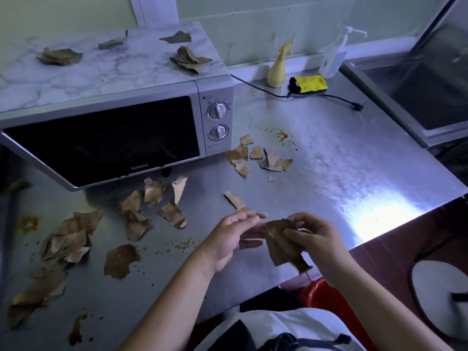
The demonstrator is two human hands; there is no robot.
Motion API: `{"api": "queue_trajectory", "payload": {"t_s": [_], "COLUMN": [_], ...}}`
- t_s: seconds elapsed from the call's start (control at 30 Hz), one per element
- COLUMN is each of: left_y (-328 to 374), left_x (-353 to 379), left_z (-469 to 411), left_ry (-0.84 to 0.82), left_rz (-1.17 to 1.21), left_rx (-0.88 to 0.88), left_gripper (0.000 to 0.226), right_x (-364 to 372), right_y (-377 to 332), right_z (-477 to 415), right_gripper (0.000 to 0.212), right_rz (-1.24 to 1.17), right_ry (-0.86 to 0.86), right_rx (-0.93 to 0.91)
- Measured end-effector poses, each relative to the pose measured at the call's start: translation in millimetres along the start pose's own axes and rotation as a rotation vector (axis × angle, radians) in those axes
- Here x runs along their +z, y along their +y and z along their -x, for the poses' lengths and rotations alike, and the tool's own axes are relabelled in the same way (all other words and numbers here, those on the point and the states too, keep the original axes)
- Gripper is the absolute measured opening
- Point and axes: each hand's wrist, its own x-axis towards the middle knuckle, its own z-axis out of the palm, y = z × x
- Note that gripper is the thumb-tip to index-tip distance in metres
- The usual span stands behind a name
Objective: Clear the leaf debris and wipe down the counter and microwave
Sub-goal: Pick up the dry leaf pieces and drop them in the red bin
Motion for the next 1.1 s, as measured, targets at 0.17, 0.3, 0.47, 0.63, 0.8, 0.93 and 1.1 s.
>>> {"api": "queue_trajectory", "payload": {"t_s": [0.17, 0.3, 0.47, 0.63, 0.8, 0.93, 1.1], "left_y": [-6, -4, 3, -3, -3, 6, 15], "left_x": [-21, -43, -39, -32, -30, -12, 19], "left_z": [-44, -84, -125, -138, -123, -98, -61], "left_ry": [0.498, 0.603, 0.609, 0.700, 0.655, 0.543, 0.258], "left_rz": [-0.362, -0.764, -1.046, -1.003, -0.747, -0.494, -0.427], "left_rx": [-0.001, -0.013, -0.084, 0.028, 0.121, 0.163, 0.113], "left_gripper": [0.010, 0.040, 0.075, 0.043, 0.054, 0.037, 0.027], "right_x": [-23, -41, -62, -75, -76, -71, -53], "right_y": [6, 16, 22, 20, 16, 4, -19], "right_z": [3, 8, 12, 9, 1, -9, -25], "right_gripper": [0.030, 0.021, 0.017, 0.017, 0.016, 0.013, 0.021], "right_rz": [-0.117, -0.119, -0.148, -0.149, -0.168, -0.157, 0.060], "right_ry": [0.118, 0.194, 0.253, 0.277, 0.263, 0.160, -0.038], "right_rx": [0.047, 0.075, 0.110, 0.092, 0.078, 0.077, -0.030]}}
